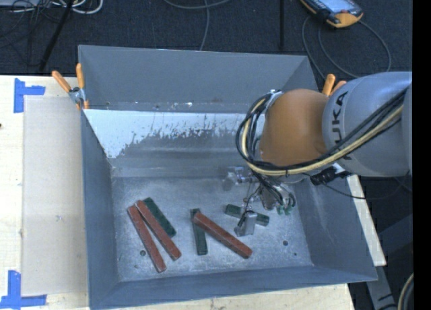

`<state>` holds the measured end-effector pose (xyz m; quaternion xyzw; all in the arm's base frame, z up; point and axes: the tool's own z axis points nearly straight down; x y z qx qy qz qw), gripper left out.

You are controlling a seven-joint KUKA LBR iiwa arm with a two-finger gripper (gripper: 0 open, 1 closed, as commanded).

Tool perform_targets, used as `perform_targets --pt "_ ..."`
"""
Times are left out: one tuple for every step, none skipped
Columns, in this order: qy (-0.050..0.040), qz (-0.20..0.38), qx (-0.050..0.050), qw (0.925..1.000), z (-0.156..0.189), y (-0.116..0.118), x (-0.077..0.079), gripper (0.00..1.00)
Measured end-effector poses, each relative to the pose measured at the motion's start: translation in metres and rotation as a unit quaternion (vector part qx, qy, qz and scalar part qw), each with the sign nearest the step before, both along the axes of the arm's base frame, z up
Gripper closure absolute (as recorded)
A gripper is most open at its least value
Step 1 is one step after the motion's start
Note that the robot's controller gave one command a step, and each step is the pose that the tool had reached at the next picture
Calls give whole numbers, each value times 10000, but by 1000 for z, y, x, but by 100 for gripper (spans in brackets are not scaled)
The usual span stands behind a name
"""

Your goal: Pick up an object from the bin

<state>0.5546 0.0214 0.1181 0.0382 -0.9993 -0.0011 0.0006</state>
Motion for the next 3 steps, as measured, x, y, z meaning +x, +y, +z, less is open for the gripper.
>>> perform_targets --pt "7 189 -32 9998 -14 15 -25 0" --pt "-18 273 -8 9996 -42 -4 -43 100" --pt "-17 268 -8 9996 -42 -5 -43 100"
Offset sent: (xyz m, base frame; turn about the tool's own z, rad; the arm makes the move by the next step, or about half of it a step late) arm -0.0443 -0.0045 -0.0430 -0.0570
